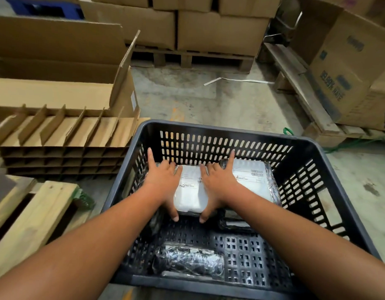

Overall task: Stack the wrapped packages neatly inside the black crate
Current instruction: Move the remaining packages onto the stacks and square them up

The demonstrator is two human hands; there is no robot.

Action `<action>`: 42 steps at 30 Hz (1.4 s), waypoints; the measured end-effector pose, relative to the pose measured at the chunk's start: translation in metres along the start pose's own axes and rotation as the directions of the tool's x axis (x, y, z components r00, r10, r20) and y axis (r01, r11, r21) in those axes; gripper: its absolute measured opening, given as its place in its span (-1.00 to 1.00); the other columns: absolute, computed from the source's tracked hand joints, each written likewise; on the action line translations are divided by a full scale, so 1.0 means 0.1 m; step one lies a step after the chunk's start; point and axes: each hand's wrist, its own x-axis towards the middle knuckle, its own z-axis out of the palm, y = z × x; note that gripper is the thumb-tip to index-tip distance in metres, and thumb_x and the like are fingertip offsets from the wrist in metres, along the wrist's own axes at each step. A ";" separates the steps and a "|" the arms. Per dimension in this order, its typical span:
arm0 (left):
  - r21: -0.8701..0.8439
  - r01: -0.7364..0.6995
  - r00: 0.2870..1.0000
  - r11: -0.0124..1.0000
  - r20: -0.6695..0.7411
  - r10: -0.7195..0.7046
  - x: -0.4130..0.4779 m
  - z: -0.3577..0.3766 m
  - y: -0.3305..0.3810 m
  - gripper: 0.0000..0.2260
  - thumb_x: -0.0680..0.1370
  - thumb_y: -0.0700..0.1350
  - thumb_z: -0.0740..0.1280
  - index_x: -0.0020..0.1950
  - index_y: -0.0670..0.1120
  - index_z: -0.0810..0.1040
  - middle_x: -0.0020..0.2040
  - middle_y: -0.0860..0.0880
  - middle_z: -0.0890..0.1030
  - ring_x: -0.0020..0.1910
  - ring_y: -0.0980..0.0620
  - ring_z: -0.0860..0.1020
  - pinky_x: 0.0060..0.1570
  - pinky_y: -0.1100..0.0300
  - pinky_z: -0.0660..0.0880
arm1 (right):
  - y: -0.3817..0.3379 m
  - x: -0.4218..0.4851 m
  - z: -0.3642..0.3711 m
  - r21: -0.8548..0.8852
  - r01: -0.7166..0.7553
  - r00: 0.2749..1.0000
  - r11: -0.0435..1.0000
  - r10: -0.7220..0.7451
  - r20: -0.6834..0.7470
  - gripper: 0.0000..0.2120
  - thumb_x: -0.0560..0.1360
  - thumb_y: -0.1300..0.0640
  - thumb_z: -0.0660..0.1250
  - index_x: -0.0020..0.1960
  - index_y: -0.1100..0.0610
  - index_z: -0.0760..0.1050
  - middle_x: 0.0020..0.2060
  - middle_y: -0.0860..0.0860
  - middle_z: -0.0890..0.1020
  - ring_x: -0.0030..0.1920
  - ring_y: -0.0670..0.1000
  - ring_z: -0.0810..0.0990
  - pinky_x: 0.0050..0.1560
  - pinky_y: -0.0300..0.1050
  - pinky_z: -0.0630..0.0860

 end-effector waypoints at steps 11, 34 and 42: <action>0.407 -0.210 0.968 0.889 0.217 0.129 0.01 0.05 0.47 -0.77 0.60 0.10 0.33 0.01 -0.04 0.65 0.14 -0.08 0.69 0.31 -0.29 0.51 0.06 -0.68 -0.48 | -0.24 0.03 0.09 -0.348 0.011 0.972 0.937 0.072 0.224 -0.09 0.37 -0.64 0.15 0.49 -0.07 0.48 0.49 0.10 0.51 0.64 0.41 -0.01 -0.01 0.81 -0.54; -0.329 -0.132 0.981 0.935 0.094 0.172 -0.14 -0.40 -0.53 -0.37 0.50 0.15 0.48 0.46 -0.12 0.42 0.38 -0.11 0.51 0.33 -0.08 0.48 0.33 0.01 0.47 | 0.10 -0.16 -0.15 0.535 0.091 0.972 0.840 0.041 -0.230 -0.48 0.57 -0.17 0.42 0.45 0.02 0.53 0.41 0.01 0.58 0.47 0.12 0.43 0.54 0.38 0.13; -0.472 -0.111 0.993 0.874 -0.024 0.113 -0.28 -0.57 -0.70 -0.26 0.39 -0.04 0.62 0.51 -0.11 0.41 0.33 -0.08 0.59 0.31 -0.09 0.55 0.29 0.06 0.50 | -0.52 -0.12 -0.09 0.886 0.176 0.983 0.428 -0.125 -0.134 -0.06 0.37 -0.17 0.63 0.57 0.22 0.35 0.53 0.11 0.45 0.51 0.11 0.43 0.48 0.00 0.40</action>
